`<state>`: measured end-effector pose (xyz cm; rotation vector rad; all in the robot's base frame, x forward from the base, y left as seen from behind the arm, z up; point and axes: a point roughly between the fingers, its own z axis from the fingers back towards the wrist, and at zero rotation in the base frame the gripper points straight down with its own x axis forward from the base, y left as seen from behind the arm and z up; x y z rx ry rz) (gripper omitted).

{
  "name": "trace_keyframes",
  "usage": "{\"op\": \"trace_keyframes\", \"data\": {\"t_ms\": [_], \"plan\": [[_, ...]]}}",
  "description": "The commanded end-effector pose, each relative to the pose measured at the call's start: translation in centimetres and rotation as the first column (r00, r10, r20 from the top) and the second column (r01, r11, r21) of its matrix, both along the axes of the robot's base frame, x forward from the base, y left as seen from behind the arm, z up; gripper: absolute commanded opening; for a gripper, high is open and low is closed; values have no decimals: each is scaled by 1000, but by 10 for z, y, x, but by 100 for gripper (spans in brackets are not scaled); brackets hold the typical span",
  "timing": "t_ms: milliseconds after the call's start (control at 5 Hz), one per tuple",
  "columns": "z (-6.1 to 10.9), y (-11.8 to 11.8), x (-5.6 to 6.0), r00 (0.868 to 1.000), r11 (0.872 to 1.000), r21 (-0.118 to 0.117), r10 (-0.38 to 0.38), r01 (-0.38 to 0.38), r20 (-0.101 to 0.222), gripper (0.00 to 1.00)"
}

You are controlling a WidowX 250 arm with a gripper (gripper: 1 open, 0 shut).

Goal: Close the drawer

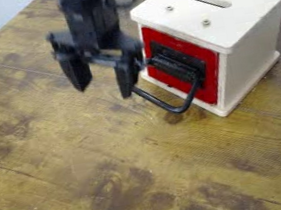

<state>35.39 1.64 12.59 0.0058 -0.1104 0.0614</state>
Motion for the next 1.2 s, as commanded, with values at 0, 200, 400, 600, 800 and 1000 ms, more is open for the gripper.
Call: {"op": "trace_keyframes", "data": {"t_ms": [0, 200, 400, 600, 800, 1000], "plan": [[45, 17, 0, 997, 1000, 0, 31, -31, 72, 100], [62, 20, -12, 994, 999, 0, 53, -53, 92, 100], [67, 19, -14, 996, 998, 2, 66, -66, 61, 100], [62, 23, -16, 995, 997, 3, 80, -80, 66, 100], [49, 18, -20, 995, 997, 3, 78, -78, 55, 100], [35, 13, -18, 996, 997, 0, 73, -73, 60, 100]]}}
